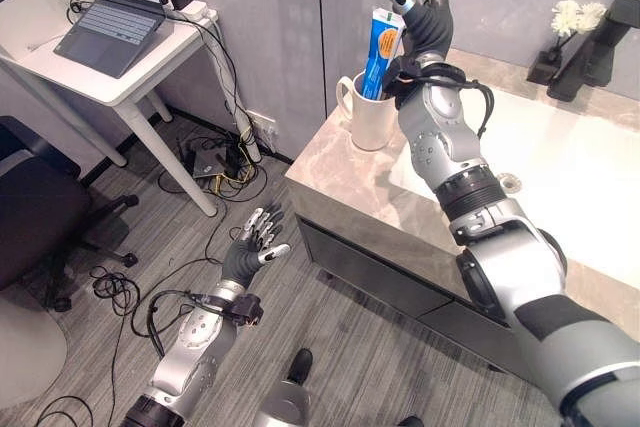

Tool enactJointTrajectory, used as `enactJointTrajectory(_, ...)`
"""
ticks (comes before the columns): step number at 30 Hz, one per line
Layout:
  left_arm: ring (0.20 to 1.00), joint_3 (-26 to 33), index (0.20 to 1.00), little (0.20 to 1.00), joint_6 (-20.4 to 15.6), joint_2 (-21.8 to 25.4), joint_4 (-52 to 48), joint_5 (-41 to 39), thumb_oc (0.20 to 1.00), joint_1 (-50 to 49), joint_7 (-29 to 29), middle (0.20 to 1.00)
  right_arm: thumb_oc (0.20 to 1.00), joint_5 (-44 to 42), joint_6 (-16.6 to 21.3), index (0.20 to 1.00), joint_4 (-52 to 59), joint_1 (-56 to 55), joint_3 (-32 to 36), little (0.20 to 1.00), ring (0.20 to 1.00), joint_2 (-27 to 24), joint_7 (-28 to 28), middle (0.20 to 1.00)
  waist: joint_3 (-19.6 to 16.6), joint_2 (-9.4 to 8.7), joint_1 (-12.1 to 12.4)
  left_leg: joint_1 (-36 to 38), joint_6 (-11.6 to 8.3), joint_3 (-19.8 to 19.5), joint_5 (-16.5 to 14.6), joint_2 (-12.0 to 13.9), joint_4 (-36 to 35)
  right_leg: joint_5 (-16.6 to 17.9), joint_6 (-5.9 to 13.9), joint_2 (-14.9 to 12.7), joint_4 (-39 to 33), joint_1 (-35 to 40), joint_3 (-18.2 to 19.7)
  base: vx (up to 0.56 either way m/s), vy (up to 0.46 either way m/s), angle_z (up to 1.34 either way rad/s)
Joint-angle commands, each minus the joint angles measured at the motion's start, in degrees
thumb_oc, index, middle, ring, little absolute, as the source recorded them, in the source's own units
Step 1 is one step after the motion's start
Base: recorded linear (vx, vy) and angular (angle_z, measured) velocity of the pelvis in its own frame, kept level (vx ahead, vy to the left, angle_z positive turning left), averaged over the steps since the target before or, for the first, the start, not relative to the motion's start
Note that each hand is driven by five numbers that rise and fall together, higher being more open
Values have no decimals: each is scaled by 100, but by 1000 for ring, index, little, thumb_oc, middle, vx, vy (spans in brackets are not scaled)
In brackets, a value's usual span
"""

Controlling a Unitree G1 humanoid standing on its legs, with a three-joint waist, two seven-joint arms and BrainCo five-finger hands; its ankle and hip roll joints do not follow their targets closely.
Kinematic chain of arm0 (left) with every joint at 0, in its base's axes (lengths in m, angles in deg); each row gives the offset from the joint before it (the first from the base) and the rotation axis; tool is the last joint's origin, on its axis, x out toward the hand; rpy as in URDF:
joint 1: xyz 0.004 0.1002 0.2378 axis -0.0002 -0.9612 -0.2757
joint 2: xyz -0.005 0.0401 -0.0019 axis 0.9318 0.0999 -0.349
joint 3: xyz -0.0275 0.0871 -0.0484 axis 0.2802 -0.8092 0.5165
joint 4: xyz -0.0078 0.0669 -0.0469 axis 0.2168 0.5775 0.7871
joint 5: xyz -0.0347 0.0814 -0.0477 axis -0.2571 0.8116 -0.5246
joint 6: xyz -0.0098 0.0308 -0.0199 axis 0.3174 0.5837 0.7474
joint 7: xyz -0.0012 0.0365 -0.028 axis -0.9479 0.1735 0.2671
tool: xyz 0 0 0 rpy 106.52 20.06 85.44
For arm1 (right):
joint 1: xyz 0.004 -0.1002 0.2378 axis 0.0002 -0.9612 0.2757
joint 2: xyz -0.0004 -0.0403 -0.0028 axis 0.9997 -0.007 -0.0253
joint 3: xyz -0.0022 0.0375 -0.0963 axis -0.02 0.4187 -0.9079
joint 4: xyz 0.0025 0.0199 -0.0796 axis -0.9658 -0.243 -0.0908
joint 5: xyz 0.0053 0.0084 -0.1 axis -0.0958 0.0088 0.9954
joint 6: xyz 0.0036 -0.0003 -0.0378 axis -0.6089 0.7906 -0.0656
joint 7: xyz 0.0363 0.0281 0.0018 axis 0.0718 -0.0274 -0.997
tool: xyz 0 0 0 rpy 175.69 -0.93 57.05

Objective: Put brush and paste in cup on sink, flatten towel.

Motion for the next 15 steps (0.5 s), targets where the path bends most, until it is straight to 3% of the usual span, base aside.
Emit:
enactJointTrajectory(1,1000,-55,1000,1000,-269,221,-363,202,1000,172,-23,1000,1000,-38,425,1000,365,508,-55,1000,1000,-122,34,1000,-87,-314,-50,-175,-147,-129,-592,-42,-2,-850,351,-402,159,386,292,0,0,0)
enactJointTrajectory(5,1000,-46,1000,1000,-296,155,-220,300,1000,282,-67,1000,1000,55,578,1000,844,443,27,1000,1000,-256,-77,1000,-57,-320,-35,-185,-120,-146,-479,-64,11,-743,333,-442,182,367,247,-64,3,0)
enactJointTrajectory(10,1000,142,1000,1000,-325,168,-11,298,1000,211,-105,1000,1000,383,817,1000,1589,762,192,1000,1000,-828,-346,1000,-253,-443,-62,154,-165,-55,-568,34,27,-795,321,-390,173,684,277,-20,-35,1)
enactJointTrajectory(15,1000,340,1000,1000,-277,73,127,331,1000,63,-154,1000,1000,614,925,1000,2188,737,413,1000,1000,-998,-478,1000,-441,-476,-182,432,-211,-20,-625,83,43,-877,276,-326,161,934,277,5,-24,-4)
